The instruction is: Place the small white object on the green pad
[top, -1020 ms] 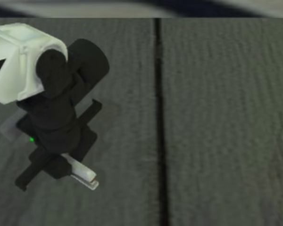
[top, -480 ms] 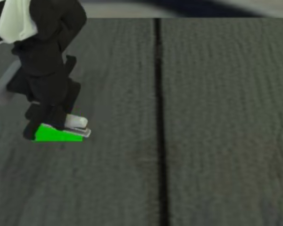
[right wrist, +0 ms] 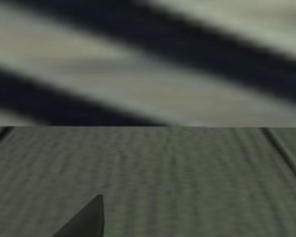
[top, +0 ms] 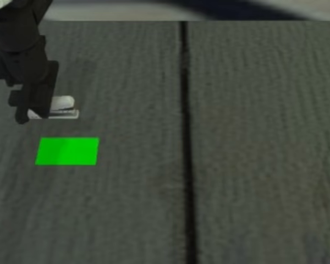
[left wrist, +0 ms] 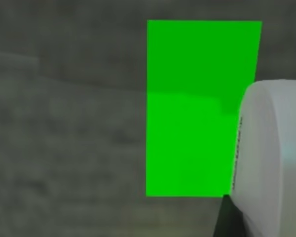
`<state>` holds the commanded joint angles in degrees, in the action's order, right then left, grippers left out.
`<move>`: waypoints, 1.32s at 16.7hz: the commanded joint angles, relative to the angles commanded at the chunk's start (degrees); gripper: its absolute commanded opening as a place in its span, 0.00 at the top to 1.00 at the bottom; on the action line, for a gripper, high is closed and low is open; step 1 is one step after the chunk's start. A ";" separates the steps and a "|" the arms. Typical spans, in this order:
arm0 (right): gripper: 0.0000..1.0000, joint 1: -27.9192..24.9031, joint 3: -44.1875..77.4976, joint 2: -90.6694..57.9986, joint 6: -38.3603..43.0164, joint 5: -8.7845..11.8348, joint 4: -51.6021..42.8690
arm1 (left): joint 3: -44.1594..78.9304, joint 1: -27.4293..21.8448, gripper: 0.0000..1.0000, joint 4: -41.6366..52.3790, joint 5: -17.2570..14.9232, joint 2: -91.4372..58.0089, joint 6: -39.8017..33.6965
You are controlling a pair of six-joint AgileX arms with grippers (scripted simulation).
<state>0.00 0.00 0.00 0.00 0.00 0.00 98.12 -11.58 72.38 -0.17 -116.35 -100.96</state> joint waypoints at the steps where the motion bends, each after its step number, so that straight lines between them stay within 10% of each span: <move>1: 0.00 0.00 0.00 0.00 0.00 0.00 0.00 | 0.00 0.00 1.00 0.00 0.00 0.00 0.00; 17: 0.00 0.00 0.00 0.00 0.00 0.00 0.00 | -15.02 -0.39 1.00 -20.58 -0.05 -5.57 -0.31; 22: 0.00 0.00 0.00 0.00 0.00 0.00 0.00 | -15.02 -0.39 0.62 -20.58 -0.05 -5.57 -0.31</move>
<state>0.00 0.00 0.00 0.00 0.00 0.00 83.10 -11.96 51.80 -0.22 -121.92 -101.27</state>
